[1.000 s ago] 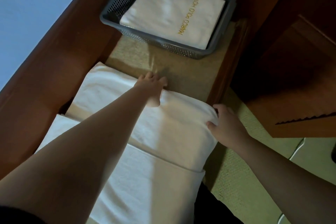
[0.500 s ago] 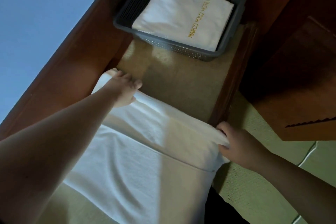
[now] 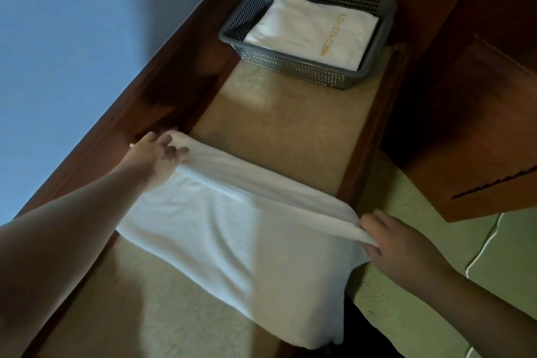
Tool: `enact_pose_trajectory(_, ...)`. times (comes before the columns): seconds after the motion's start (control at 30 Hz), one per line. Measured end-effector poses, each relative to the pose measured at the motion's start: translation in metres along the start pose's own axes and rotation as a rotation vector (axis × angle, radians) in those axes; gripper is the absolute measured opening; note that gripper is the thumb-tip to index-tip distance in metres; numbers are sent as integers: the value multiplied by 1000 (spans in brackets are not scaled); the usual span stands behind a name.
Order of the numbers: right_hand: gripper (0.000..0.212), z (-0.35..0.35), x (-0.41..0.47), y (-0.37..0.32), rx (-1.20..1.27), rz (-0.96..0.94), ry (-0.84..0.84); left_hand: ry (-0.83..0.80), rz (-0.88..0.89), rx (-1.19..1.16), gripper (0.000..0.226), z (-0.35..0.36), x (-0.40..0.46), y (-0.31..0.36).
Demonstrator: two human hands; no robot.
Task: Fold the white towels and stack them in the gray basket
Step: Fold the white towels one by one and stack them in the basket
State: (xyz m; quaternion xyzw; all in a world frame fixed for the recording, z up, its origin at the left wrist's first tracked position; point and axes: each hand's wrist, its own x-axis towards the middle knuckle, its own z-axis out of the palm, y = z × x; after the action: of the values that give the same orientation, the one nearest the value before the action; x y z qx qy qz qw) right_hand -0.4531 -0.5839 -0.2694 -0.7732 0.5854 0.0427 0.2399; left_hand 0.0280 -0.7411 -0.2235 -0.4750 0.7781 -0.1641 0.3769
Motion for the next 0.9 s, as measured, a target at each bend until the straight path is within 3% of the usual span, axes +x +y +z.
enact_pose_trajectory(0.07, 24, 6, -17, -13, -16, -7, 5, -4, -37, -62, 53, 13, -26, -2)
enact_pose_trajectory(0.2, 30, 21, -45, -42, -88, -59, -13, 16, -173, -261, 46, 35, -73, 4)
enact_pose_trajectory(0.3, 42, 34, -66, -59, -95, -129, 25, 33, -243, -279, 38, 46, -97, 12)
enact_pose_trajectory(0.4, 39, 54, -77, -66, -103, -188, 7, -29, -453, -359, 36, 64, -113, 24)
enact_pose_trajectory(0.6, 26, 95, -82, -64, -107, -183, -78, -292, -1173, -1295, 76, 81, -109, 71)
enact_pose_trajectory(0.73, 40, 103, -78, -66, -82, -151, -39, -378, -1210, -1661, 79, 94, -88, 97)
enact_pose_trajectory(0.8, 47, 104, -79, -65, -99, -162, -37, -279, -1319, -1819, 64, 96, -82, 105)
enact_pose_trajectory(0.9, 52, 108, -83, -62, -128, -191, -20, -254, -1413, -2065, 43, 86, -81, 105)
